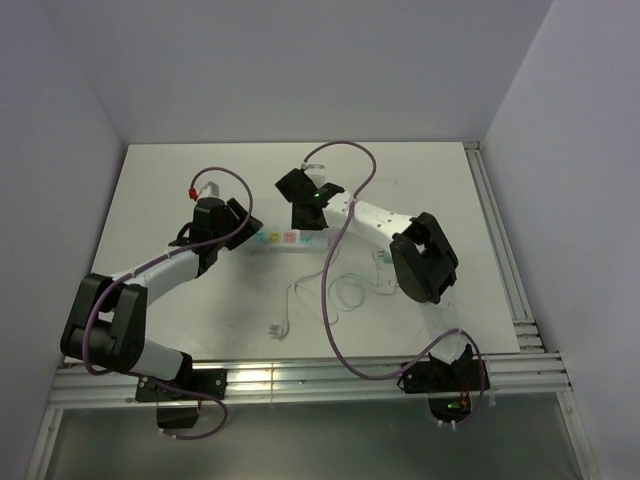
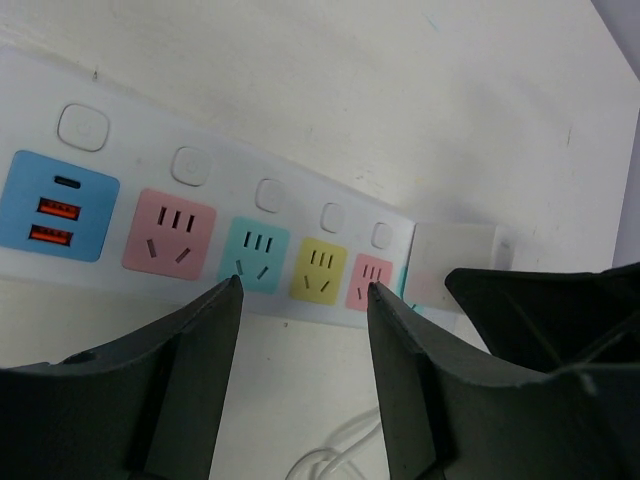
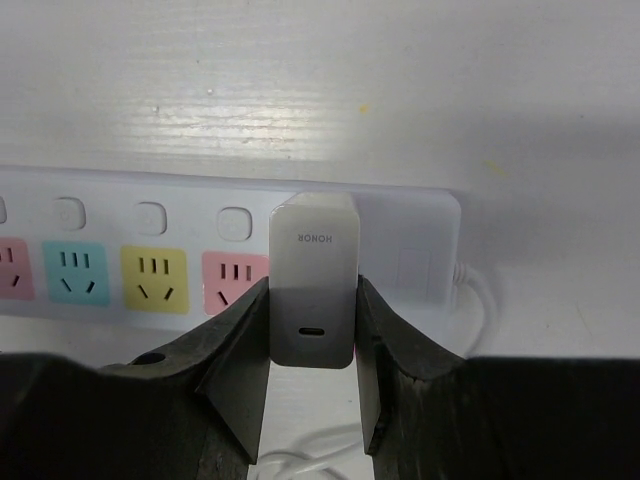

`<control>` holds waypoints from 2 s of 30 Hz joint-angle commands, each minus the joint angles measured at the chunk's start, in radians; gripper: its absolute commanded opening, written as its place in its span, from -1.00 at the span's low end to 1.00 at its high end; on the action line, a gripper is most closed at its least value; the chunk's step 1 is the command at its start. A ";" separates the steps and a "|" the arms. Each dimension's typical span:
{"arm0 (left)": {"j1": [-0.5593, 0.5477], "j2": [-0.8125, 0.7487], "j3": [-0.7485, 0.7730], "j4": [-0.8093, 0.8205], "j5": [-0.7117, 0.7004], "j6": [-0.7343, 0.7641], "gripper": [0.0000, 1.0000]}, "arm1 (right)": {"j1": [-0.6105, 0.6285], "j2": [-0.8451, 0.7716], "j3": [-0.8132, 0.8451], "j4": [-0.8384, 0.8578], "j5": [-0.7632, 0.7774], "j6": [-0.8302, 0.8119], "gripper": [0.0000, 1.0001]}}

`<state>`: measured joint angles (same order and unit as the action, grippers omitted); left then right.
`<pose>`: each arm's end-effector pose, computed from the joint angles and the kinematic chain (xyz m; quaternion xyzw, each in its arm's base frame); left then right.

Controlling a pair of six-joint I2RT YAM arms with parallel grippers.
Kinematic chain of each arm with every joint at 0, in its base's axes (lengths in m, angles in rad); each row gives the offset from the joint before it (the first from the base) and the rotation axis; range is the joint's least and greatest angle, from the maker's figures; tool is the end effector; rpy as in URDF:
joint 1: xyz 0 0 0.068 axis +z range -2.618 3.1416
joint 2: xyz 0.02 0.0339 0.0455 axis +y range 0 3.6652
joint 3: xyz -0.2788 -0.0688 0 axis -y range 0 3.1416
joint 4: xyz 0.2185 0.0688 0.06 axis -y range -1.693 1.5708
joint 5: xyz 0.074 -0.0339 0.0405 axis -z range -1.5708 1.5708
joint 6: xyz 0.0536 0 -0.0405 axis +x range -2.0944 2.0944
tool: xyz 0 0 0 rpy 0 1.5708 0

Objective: Insert the plug

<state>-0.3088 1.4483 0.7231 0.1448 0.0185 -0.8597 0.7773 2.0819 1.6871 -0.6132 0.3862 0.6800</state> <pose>0.2816 -0.0909 0.2202 -0.2351 0.8479 -0.2689 0.3919 0.3329 0.2992 0.2234 0.0074 0.9443 0.0439 0.3261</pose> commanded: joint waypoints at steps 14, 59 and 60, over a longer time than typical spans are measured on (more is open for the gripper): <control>0.010 -0.069 -0.028 0.007 -0.011 -0.002 0.19 | -0.018 0.274 0.039 -0.244 -0.078 -0.141 -1.00; 0.028 -0.207 -0.050 -0.047 0.011 -0.010 0.20 | -0.055 0.152 0.211 -0.257 -0.122 -0.258 0.36; 0.027 -0.215 -0.050 -0.050 0.009 -0.010 0.20 | -0.055 0.103 0.203 -0.244 -0.119 -0.261 0.43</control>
<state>-0.2829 1.2827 0.6758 0.0937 0.0288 -0.8608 0.7296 2.2551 1.9190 -0.8230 0.2539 0.4454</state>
